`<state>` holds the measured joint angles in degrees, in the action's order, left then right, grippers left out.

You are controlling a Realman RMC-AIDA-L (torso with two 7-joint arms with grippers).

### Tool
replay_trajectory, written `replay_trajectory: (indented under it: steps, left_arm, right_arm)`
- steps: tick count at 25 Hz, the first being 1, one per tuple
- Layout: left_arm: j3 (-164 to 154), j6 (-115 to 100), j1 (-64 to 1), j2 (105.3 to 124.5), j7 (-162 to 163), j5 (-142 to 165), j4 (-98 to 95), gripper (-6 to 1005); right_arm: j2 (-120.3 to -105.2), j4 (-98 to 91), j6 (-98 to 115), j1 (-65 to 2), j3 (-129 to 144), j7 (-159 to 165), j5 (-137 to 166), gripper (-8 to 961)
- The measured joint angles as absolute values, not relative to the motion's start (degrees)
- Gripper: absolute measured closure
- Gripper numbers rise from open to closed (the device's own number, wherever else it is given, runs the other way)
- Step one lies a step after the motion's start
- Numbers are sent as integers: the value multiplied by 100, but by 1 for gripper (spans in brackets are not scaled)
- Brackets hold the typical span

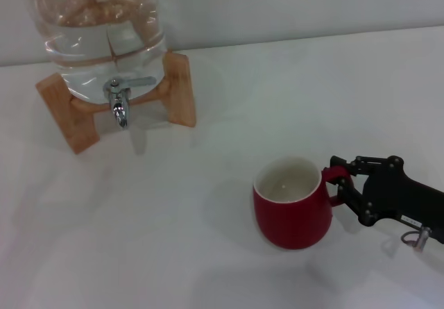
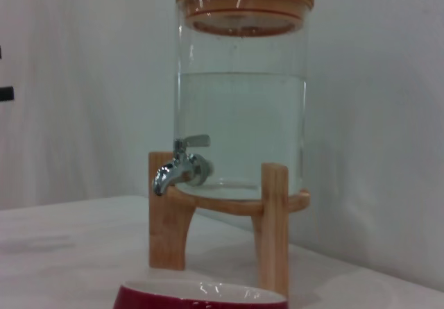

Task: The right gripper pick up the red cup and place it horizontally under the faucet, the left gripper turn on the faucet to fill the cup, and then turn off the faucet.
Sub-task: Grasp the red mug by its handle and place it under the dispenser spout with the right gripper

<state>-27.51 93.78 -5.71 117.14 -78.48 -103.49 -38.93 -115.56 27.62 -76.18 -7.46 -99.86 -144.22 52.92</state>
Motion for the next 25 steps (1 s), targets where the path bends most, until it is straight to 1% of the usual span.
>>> replay_trajectory:
  steps: [8, 13, 17, 21, 25]
  left_arm:
    - [-2751, 9378, -584, 11709, -7854, -10321, -3893, 123]
    - [-2751, 9378, -548, 11699, -7866, -10319, -3893, 123]
    - [-2695, 9307, -446, 11697, -7892, -10315, -3893, 123]
    - [-2352, 9228, -326, 11743, -8119, -10124, -3894, 123]
    - [-2273, 9223, -311, 11720, -8480, -9685, -3880, 123]
  right_arm:
    - [-11570, 2805, -7599, -842, -9702, -14423, 5025, 797]
    - [-11552, 2770, -7381, -1044, -9226, -14423, 4637, 798]
    - [-11549, 2764, -7338, -1154, -9108, -14420, 4563, 798]
    - [-11549, 2769, -7335, -1216, -9058, -14414, 4545, 798]
    - [-11549, 2766, -7314, -1242, -9052, -14409, 4513, 798]
